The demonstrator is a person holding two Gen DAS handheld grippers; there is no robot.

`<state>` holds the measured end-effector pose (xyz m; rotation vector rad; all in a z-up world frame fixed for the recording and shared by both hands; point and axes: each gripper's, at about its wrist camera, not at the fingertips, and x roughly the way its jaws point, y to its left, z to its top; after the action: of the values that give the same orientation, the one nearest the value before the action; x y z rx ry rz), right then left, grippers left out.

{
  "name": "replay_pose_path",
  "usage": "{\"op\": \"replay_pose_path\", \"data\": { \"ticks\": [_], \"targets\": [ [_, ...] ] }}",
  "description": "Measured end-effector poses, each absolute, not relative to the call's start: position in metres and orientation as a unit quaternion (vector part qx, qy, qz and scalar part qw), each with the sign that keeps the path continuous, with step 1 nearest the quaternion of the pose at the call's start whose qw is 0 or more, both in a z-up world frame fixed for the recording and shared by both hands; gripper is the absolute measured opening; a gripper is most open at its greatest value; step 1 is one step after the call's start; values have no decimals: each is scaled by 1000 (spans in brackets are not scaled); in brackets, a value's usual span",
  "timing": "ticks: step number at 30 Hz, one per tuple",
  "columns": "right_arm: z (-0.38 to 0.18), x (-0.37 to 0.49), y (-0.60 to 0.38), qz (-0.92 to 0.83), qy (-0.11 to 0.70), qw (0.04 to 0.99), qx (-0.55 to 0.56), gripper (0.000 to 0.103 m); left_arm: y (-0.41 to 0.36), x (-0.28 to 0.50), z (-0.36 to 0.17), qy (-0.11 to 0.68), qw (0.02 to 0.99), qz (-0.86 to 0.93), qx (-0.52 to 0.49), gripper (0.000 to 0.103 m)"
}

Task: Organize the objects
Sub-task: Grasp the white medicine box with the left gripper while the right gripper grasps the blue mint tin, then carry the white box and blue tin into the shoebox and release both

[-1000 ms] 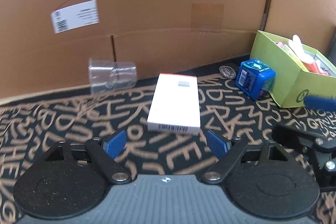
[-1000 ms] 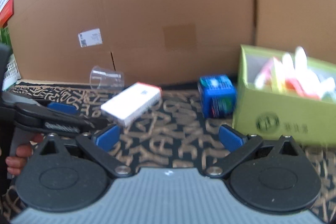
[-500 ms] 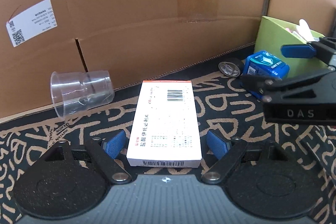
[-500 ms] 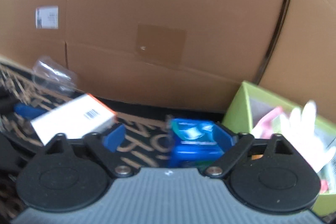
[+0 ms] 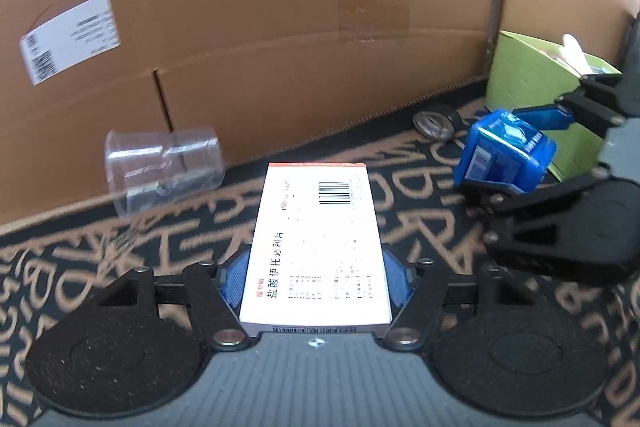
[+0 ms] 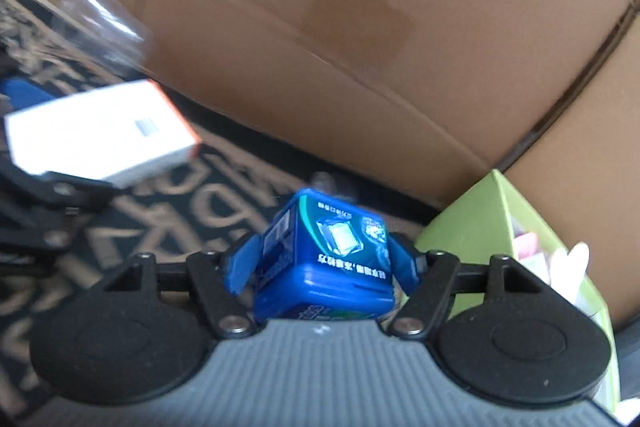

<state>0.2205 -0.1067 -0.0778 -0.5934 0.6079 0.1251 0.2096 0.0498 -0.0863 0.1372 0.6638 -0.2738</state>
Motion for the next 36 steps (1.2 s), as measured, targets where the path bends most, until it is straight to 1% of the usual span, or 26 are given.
{"op": "replay_pose_path", "data": {
  "ticks": [6,12,13,14,15,16,19,20,21,22,25,26,27,28,29,30,31,34,36],
  "targets": [
    [-69,139,-121,120,280,924,-229,66,64,155,-84,333,927,-153,75,69],
    [-51,84,-144,167,307,930,-116,67,65,102,-80,350,915,-189,72,69],
    [-49,75,-148,177,311,929,-98,67,62,98,-81,349,915,-187,78,71],
    [-47,72,-150,184,313,928,-89,69,59,96,-81,347,916,-185,84,75],
    [-47,67,-152,188,313,927,-86,76,56,97,-81,343,917,-182,88,78],
    [-48,66,-153,187,313,927,-86,78,54,98,-82,341,919,-176,92,80],
    [-51,63,-154,180,312,929,-85,78,47,111,-85,345,919,-168,91,80],
    [-51,63,-154,181,311,930,-80,78,47,113,-86,344,920,-167,85,78],
    [-51,62,-154,184,308,930,-78,78,46,115,-85,347,919,-171,81,75],
    [-51,60,-153,186,308,930,-78,78,46,116,-85,347,918,-174,78,70],
    [-55,59,-150,190,305,930,-81,78,43,114,-85,347,919,-170,79,70],
    [-58,61,-149,191,308,928,-82,72,43,113,-86,344,921,-168,80,71],
    [-60,63,-149,192,311,927,-82,57,42,112,-87,340,922,-166,81,73],
    [-63,64,-150,193,315,926,-76,56,42,110,-88,336,924,-161,81,76],
    [-64,65,-152,192,316,927,-63,56,43,110,-89,335,925,-160,78,76],
    [-63,64,-154,191,317,927,-52,56,44,110,-89,335,925,-161,77,75],
    [-63,63,-157,190,319,928,-43,56,44,110,-88,336,924,-168,75,69],
    [-62,57,-168,185,317,930,-30,56,37,106,-84,341,920,-172,84,69],
    [-59,52,-177,179,314,932,-21,55,32,102,-77,340,917,-194,71,69]
  ]
}}
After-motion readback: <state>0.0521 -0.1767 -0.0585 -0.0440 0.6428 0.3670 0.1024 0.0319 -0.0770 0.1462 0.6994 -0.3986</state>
